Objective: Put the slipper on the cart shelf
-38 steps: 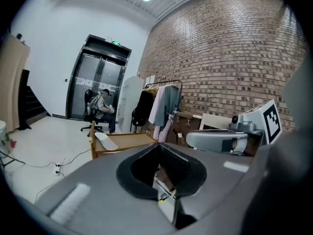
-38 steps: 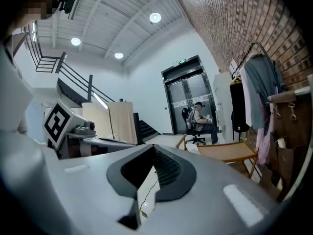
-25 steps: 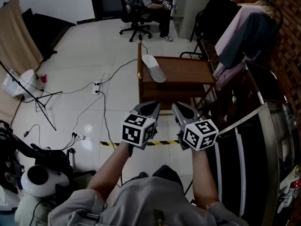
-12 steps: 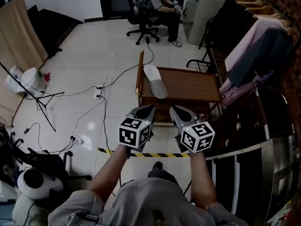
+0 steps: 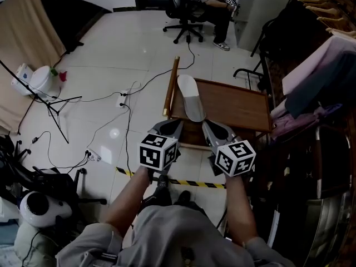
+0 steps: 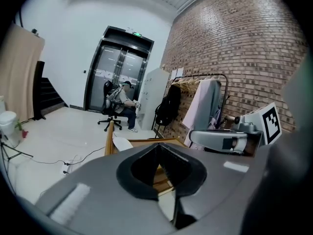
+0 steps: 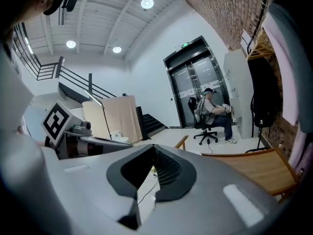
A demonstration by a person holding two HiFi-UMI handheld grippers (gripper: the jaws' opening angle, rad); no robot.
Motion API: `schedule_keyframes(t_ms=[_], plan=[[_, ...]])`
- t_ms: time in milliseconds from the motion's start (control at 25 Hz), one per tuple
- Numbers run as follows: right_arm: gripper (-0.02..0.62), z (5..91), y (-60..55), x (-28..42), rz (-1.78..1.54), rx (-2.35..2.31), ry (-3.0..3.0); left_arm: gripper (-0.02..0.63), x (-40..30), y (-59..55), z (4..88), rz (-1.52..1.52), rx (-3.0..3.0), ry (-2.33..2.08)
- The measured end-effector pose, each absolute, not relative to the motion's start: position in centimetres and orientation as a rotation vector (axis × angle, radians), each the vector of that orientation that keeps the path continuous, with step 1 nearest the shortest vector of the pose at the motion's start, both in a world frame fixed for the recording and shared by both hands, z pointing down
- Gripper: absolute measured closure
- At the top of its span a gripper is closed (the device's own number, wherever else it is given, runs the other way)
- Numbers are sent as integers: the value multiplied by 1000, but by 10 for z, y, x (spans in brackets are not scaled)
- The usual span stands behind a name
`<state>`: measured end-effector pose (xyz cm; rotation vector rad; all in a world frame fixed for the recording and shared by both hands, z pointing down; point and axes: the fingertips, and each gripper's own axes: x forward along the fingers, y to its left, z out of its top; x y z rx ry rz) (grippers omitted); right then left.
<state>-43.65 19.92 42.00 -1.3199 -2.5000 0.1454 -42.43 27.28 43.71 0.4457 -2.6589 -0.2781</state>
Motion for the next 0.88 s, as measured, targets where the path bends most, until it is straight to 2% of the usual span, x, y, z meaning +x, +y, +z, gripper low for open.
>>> schedule_keyframes(t_ms=[240,560,600,720,880], plan=[[595,439,223,-478,-2,-1261,-2526,598,-469,302,454,-223,456,-2637],[591,472,260,-519,-3,-1139,-2500,598,-517,337,480,-240,540,-2587],[568,476,262,-524,-2,-1125,-2496,598,-521,338,482,-240,550,-2582],[567,490,262,-541,5,-1089,-2475,598,-535,341,489,-237,557,-2558],[483,525,257,-567,35,-1039,-2431,598,-548,342,505,-231,535,-2533]])
